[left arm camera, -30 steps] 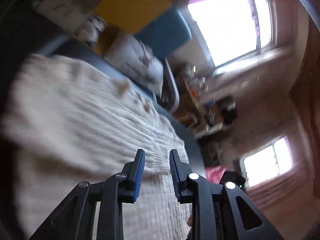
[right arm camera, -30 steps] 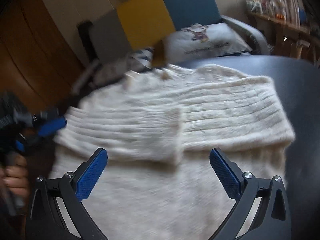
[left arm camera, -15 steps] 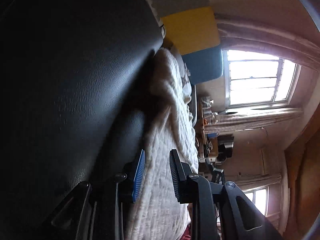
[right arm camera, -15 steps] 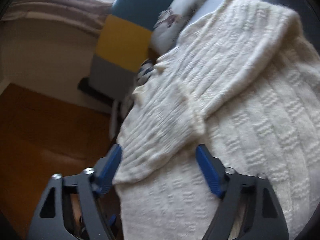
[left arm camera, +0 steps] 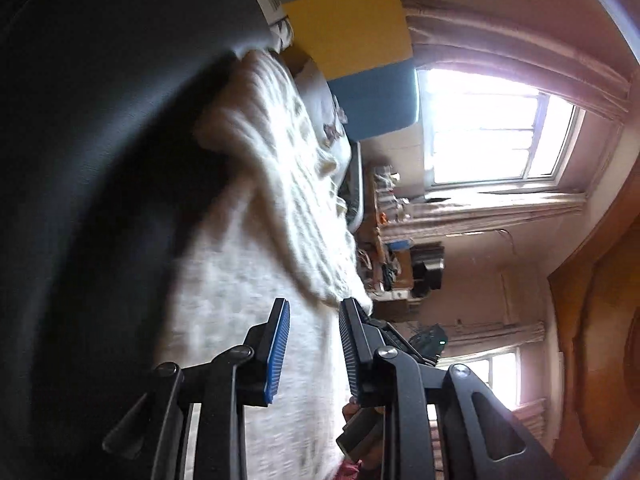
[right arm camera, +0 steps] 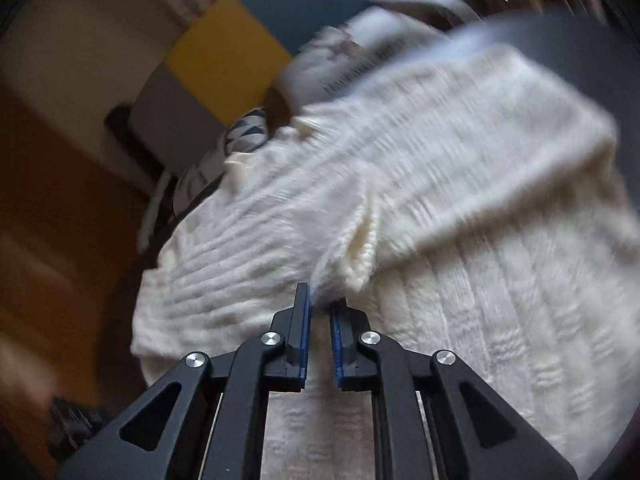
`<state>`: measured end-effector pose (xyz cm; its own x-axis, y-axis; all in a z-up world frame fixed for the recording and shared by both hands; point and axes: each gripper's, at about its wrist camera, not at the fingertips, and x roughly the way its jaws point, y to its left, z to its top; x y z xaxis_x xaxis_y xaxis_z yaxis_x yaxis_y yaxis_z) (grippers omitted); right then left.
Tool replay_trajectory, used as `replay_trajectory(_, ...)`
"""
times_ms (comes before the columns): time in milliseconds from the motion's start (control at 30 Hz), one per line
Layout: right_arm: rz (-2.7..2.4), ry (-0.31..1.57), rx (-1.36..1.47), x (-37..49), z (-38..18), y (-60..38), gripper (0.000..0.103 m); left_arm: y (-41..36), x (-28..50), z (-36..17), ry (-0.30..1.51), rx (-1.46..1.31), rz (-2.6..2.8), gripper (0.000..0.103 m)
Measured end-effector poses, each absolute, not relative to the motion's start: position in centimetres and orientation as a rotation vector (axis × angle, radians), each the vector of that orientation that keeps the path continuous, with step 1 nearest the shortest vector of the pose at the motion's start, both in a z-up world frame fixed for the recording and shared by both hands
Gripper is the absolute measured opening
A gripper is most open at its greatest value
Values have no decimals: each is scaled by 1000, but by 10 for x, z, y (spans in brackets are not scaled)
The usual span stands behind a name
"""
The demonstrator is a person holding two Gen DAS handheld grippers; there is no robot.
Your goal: Fold clothes
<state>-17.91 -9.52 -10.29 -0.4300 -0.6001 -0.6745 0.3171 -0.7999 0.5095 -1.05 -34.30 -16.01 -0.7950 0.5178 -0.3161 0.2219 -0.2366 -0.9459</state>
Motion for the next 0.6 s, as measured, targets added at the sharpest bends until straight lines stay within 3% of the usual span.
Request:
replay_trajectory(167, -2268, -130, 1135, -184, -63, -116, 10, -346, -44, -164, -1937, -871, 2070, 26)
replay_trajectory(433, -2246, -52, 1014, -202, 13, -121, 10, -344, -72, -174, -2094, -936, 2009, 28)
replay_trajectory(533, -2101, -212, 1103, -210, 16, -120, 16, -339, -70, -172, -2065, -930, 2038, 28)
replay_trajectory(600, -2010, -287, 1141, -203, 0, -113, 37, -337, -71, -177, -2081, -955, 2017, 28)
